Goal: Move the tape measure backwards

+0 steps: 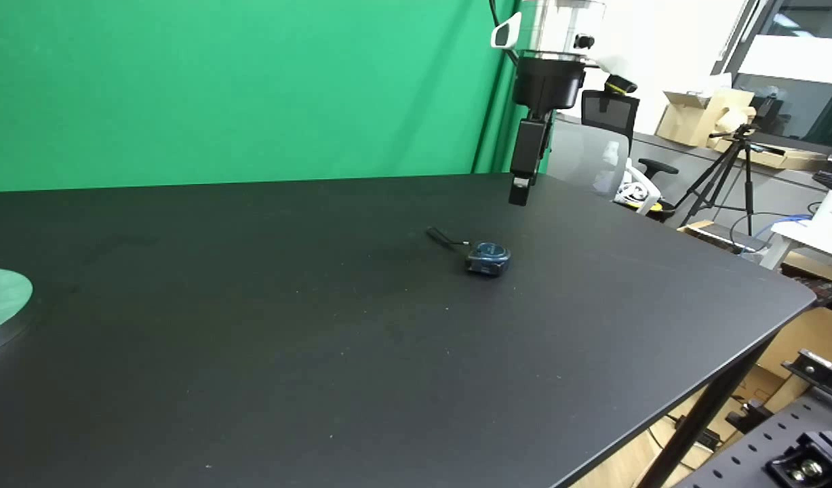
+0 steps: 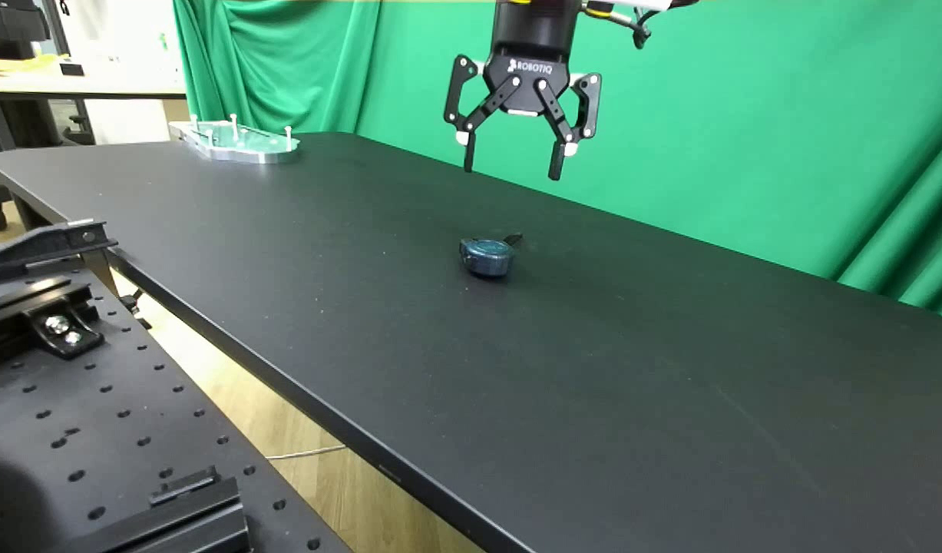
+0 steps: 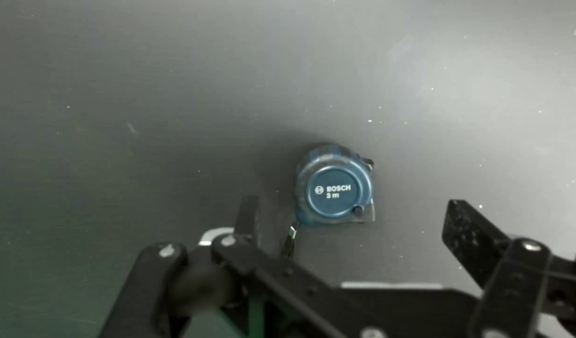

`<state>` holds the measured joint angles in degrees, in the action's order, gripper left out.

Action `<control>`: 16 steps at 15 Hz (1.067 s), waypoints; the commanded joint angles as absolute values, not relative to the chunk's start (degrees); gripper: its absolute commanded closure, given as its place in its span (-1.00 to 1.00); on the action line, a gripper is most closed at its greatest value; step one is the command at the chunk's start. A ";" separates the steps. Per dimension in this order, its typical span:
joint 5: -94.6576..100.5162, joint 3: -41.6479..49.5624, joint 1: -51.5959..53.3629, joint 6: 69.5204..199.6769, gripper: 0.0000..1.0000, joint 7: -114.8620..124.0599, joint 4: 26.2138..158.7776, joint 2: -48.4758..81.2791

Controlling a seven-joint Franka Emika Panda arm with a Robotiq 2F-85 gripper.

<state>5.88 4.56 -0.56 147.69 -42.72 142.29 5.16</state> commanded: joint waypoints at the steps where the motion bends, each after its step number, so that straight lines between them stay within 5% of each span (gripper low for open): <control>1: 9.68 3.77 -1.46 151.82 -1.00 -37.37 142.01 8.51; 16: 12.23 1.65 -2.88 152.42 -1.00 -34.67 136.20 20.48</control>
<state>11.09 2.92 -1.58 153.61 -36.24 138.92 18.57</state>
